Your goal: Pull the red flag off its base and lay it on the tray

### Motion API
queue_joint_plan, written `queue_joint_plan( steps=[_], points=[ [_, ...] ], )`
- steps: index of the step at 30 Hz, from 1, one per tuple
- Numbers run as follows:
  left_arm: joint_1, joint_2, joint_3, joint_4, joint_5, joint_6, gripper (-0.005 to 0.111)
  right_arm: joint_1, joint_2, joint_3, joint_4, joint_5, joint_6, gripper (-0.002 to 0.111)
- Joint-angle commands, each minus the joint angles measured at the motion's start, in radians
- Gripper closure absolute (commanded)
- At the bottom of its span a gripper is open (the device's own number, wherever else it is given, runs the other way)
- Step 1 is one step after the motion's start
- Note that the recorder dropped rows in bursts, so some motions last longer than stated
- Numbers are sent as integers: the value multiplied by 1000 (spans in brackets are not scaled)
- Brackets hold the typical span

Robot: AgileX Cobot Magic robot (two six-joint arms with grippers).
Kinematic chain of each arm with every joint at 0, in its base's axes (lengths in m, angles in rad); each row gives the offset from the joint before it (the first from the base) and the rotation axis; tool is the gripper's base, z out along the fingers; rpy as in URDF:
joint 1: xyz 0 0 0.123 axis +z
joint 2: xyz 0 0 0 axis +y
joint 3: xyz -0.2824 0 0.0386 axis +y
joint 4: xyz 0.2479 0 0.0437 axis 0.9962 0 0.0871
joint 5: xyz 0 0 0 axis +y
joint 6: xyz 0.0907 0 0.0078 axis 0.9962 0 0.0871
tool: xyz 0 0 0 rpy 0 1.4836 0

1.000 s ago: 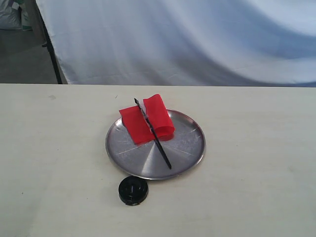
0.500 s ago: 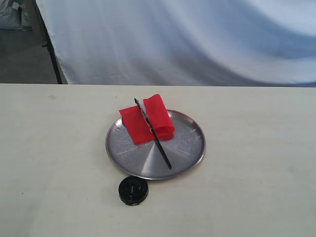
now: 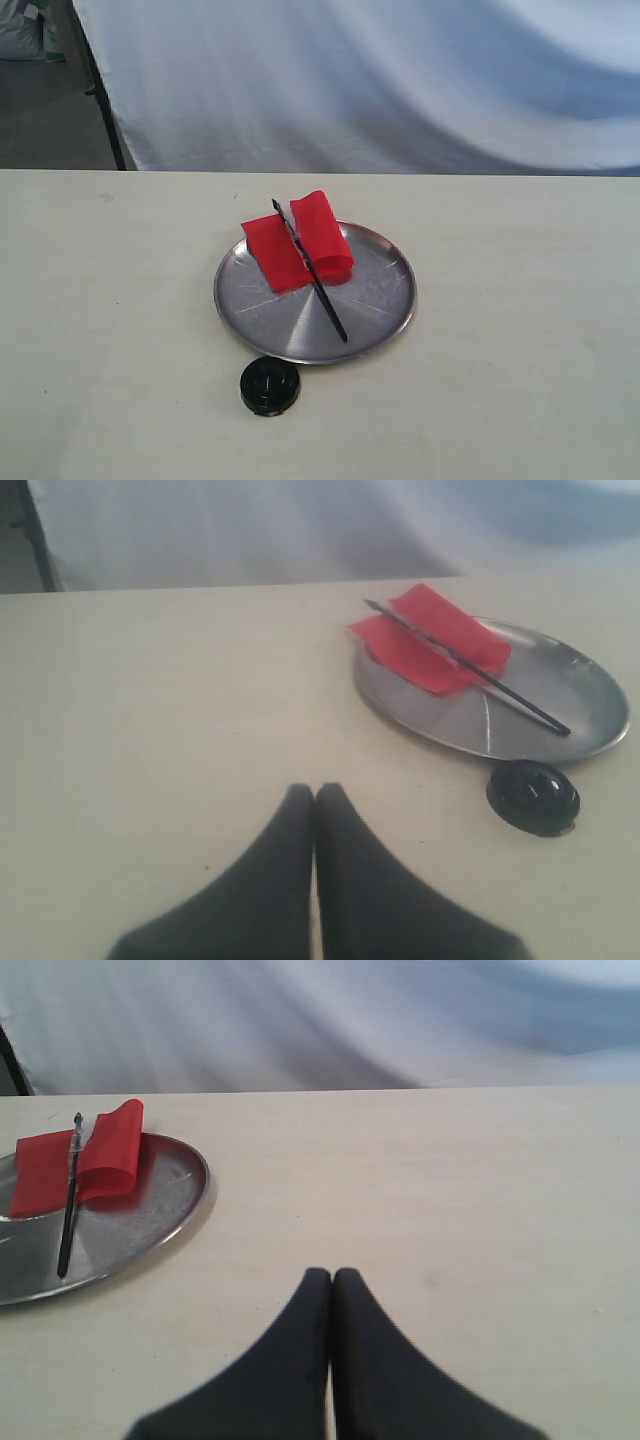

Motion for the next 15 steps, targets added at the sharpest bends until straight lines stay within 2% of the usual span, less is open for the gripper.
queue_joint_plan(
  steps=[1,11,15],
  points=[
    [2,-7,4,8,-3,-7,107,0,-7,3,-9,-6,-2,108],
    [2,-7,4,8,-3,-7,107,0,-7,3,-9,-6,-2,108],
    [22,-7,4,8,-3,-7,107,0,-7,3,-9,-6,-2,108]
  ],
)
